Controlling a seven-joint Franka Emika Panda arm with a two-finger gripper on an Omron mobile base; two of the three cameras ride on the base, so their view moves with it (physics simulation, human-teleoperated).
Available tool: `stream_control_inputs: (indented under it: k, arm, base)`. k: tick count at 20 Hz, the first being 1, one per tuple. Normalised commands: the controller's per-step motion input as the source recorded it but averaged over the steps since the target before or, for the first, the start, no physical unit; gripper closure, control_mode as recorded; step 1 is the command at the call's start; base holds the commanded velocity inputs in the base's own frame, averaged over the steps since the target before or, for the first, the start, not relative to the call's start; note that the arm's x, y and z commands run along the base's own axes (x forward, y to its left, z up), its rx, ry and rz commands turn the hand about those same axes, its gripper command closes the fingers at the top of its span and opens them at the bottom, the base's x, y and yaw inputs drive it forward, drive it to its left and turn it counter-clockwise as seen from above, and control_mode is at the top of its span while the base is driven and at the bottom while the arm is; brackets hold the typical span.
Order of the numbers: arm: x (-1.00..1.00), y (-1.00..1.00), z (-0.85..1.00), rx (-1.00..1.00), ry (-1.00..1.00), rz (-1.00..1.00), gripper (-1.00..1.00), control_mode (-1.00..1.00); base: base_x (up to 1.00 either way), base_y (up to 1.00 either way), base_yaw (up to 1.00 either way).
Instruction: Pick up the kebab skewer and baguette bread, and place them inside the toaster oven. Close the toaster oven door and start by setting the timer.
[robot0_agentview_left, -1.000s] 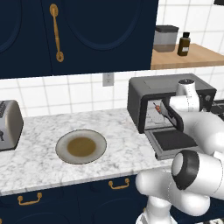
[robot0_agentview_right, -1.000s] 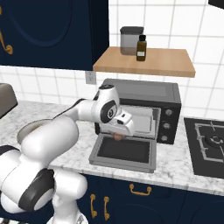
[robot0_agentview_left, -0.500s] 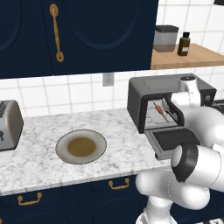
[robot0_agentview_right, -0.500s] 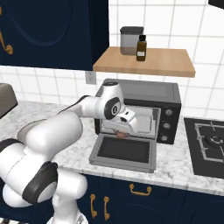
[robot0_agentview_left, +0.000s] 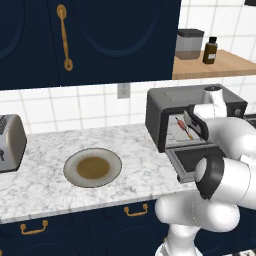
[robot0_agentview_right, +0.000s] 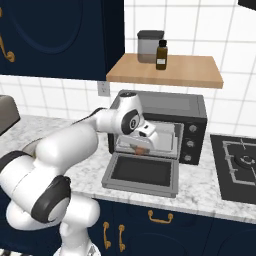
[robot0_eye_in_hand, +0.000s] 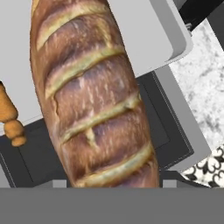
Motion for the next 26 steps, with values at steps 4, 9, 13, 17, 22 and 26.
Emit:
stream_control_inputs:
  k: [4, 9, 13, 17, 22, 26]
  arm:
    - [0.32, -0.02, 0.0, 0.0, 0.0, 0.05, 1.0, -1.0]
    - [0.35, -0.01, 0.0, 0.0, 0.0, 0.09, 1.0, -1.0]
    - [0.32, -0.06, 0.0, 0.0, -0.01, 0.12, 1.0, -1.0]
    - [0.2, -0.02, -0.13, 0.0, -0.07, 0.12, 1.0, -1.0]
    - [0.19, -0.01, -0.17, 0.0, -0.08, 0.11, 1.0, -1.0]
    - [0.18, -0.09, -0.15, 0.0, -0.03, 0.1, 1.0, -1.0]
  base:
    - [0.0, 0.0, 0.0]
    - [0.0, 0.0, 0.0]
    - [0.0, 0.0, 0.0]
    - [0.0, 0.0, 0.0]
    - [0.0, 0.0, 0.0]
    - [0.0, 0.0, 0.0]
